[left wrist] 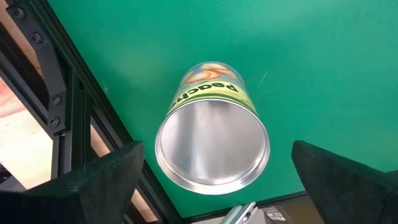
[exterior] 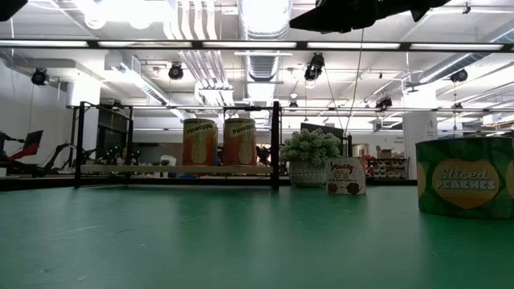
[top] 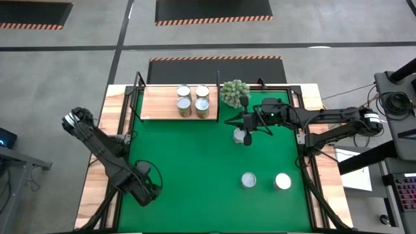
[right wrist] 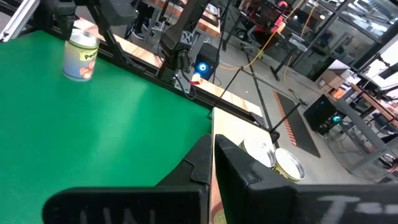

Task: Pick and place cans onto a shelf
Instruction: Put the canned peaches on the shelf

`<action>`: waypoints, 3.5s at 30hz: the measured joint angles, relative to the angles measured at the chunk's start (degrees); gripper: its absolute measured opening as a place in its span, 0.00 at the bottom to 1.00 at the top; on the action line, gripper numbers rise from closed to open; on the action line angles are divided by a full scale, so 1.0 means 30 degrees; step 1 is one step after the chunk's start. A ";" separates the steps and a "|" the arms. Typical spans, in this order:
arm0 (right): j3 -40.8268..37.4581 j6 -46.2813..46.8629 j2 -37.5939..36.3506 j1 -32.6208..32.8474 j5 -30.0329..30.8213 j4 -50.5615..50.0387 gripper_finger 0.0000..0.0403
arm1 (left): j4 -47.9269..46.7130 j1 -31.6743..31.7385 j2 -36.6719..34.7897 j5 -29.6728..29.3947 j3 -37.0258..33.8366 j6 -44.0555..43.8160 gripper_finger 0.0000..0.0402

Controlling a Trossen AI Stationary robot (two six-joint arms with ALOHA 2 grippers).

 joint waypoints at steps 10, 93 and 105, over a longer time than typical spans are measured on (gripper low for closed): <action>0.0000 -0.0093 0.0000 0.0000 0.0009 0.0000 0.02 | -0.0060 -0.0443 0.0993 0.0015 -0.0087 0.0018 0.95; 0.0000 0.1333 -0.0007 -0.0007 0.0082 -0.1749 0.02 | -0.3208 2.8857 0.0855 -0.7584 0.2739 3.3958 0.85; 0.0000 0.1317 -0.0007 -0.0007 0.0082 -0.1865 0.02 | -0.3643 2.8835 0.0835 -0.7985 0.3622 3.3958 0.85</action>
